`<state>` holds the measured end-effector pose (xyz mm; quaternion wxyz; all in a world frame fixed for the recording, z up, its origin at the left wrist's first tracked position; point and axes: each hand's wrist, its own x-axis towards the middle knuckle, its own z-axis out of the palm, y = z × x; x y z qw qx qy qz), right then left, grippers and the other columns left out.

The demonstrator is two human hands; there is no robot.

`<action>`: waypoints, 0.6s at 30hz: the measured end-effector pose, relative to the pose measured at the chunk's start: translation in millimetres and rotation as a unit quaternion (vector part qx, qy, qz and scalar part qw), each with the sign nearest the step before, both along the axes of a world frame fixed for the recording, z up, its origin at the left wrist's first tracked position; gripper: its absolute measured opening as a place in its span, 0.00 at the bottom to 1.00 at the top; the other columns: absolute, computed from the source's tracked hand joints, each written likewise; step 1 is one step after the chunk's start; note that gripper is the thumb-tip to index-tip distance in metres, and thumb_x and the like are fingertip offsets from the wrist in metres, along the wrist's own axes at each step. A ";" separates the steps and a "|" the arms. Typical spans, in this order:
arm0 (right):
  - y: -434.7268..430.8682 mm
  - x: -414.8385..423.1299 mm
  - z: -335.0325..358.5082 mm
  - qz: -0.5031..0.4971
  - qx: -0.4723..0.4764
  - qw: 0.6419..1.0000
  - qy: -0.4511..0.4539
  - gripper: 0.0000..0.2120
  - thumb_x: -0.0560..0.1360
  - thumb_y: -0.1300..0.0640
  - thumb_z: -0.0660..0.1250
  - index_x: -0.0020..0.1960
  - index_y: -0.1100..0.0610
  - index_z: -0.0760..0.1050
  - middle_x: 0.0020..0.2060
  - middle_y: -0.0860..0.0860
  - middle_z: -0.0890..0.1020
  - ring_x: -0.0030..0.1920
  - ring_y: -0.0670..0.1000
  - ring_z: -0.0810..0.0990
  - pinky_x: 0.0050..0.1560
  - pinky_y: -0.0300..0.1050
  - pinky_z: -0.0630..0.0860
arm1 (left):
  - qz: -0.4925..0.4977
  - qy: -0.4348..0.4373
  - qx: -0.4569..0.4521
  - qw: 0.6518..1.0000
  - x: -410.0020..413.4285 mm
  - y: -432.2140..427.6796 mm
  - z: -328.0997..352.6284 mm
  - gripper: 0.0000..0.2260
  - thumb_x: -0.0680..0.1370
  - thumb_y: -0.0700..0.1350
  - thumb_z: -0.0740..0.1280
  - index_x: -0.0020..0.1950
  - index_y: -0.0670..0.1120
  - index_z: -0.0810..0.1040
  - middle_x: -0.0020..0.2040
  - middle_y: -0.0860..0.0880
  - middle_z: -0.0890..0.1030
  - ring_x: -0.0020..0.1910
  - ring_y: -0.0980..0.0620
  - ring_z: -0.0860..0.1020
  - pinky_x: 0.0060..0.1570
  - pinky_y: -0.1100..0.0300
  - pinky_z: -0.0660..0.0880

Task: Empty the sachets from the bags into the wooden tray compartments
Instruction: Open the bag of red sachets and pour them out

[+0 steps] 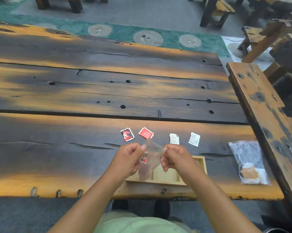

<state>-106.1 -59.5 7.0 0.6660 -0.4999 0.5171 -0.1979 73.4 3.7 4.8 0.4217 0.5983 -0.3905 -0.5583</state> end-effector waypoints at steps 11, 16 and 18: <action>-11.7 -21.1 7.3 0.059 -0.124 0.981 0.140 0.12 0.76 0.66 0.59 0.34 0.64 0.73 0.28 0.55 0.81 0.28 0.49 0.77 0.37 0.45 0.77 | -0.043 -0.105 -0.008 0.994 34.0 0.5 6.1 0.16 0.80 0.46 0.67 0.35 0.42 0.70 0.22 0.47 0.70 0.19 0.56 0.65 0.25 0.65 0.66; -12.2 -17.2 13.9 0.077 -0.144 0.968 0.192 0.10 0.75 0.65 0.60 0.35 0.65 0.72 0.30 0.55 0.83 0.29 0.47 0.79 0.38 0.43 0.77 | -0.067 -0.136 -0.007 0.988 41.8 -4.3 11.8 0.16 0.80 0.47 0.67 0.36 0.40 0.71 0.23 0.45 0.72 0.20 0.55 0.68 0.27 0.64 0.68; -13.2 -13.1 18.8 0.066 -0.129 0.975 0.165 0.11 0.77 0.65 0.59 0.37 0.68 0.73 0.29 0.55 0.82 0.30 0.49 0.79 0.39 0.45 0.79 | -0.059 -0.128 -0.018 0.990 41.5 -5.4 13.5 0.16 0.80 0.47 0.66 0.35 0.42 0.71 0.24 0.44 0.73 0.21 0.55 0.69 0.28 0.65 0.69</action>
